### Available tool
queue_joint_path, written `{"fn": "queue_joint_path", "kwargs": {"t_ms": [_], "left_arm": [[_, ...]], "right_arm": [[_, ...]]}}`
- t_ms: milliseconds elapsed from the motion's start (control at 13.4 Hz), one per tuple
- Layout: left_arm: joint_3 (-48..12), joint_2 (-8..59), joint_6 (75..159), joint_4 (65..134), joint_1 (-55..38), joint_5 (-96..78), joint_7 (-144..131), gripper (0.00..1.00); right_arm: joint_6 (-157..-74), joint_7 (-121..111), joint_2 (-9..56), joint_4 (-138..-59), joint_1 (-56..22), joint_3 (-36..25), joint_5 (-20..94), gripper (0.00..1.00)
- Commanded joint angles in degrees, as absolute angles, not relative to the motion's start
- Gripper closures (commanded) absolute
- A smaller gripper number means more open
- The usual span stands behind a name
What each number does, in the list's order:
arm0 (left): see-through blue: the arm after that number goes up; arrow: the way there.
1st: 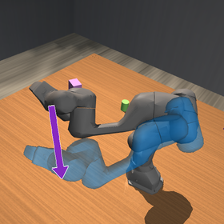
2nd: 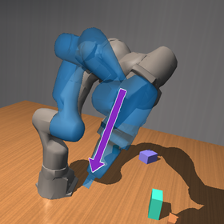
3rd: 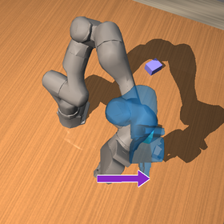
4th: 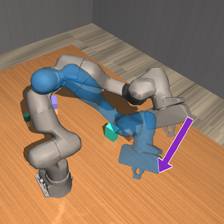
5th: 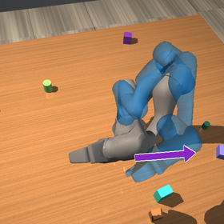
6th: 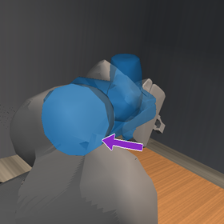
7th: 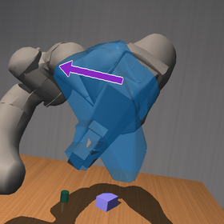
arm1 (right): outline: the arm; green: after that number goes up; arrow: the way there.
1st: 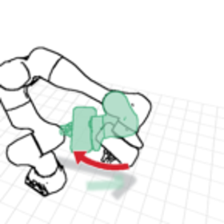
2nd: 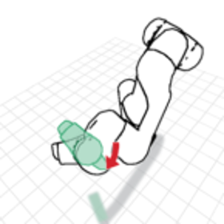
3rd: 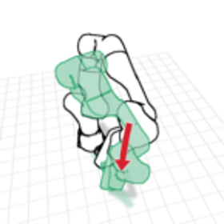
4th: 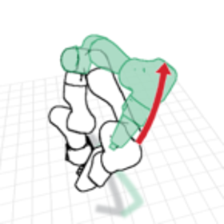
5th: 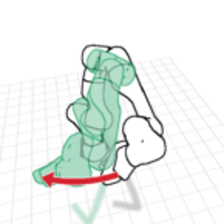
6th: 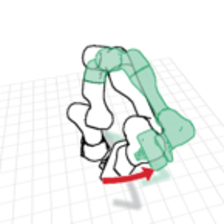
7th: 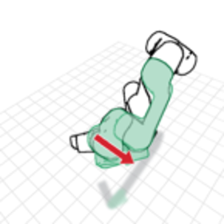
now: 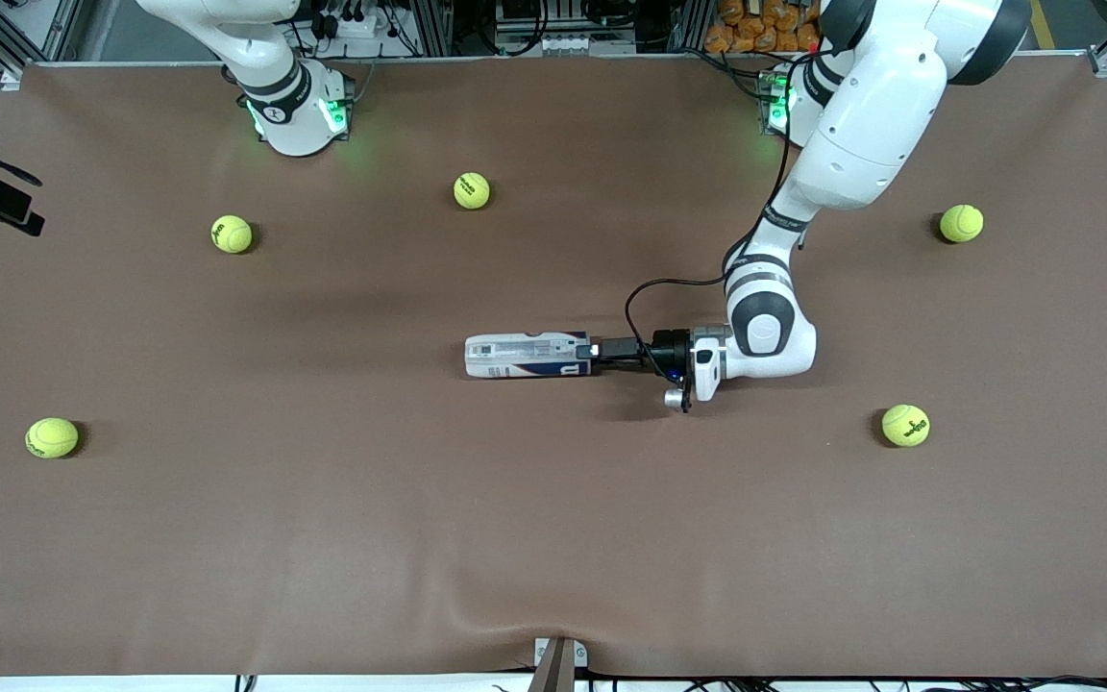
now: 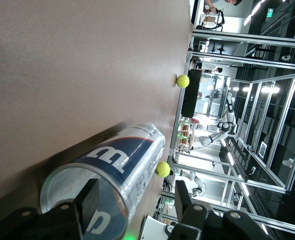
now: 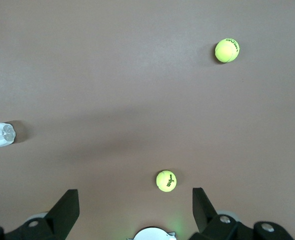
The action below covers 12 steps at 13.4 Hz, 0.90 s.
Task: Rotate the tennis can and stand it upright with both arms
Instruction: 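Lift the can with the left gripper and rotate it upright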
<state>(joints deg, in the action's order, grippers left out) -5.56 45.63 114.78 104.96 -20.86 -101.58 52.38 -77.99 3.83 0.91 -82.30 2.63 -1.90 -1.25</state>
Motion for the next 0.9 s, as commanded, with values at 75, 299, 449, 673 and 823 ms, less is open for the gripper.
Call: {"fn": "queue_joint_path", "kwargs": {"t_ms": [75,299,449,673,823], "left_arm": [[-5.45,47.2,115.31,103.71,-21.8,-103.54,54.23,0.43],[-5.45,46.67,115.23,103.27,-21.71,-103.45,54.23,0.79],[-5.54,46.32,115.22,103.18,-21.71,-103.45,54.23,1.0],[-6.15,45.62,115.22,102.66,-21.53,-103.1,53.53,1.0],[-6.15,43.43,115.31,102.39,-21.88,-102.92,50.91,1.0]], "right_arm": [[-77.61,3.69,0.44,-82.44,3.34,-1.14,-1.93,0.0],[-77.61,3.69,0.44,-82.44,3.34,-1.14,-1.93,0.0],[-77.61,3.69,0.44,-82.44,3.34,-1.14,-1.93,0.0],[-77.61,3.69,0.44,-82.44,3.34,-1.14,-1.93,0.0],[-77.61,3.69,0.44,-82.44,3.34,-1.14,-1.93,0.0]]}}
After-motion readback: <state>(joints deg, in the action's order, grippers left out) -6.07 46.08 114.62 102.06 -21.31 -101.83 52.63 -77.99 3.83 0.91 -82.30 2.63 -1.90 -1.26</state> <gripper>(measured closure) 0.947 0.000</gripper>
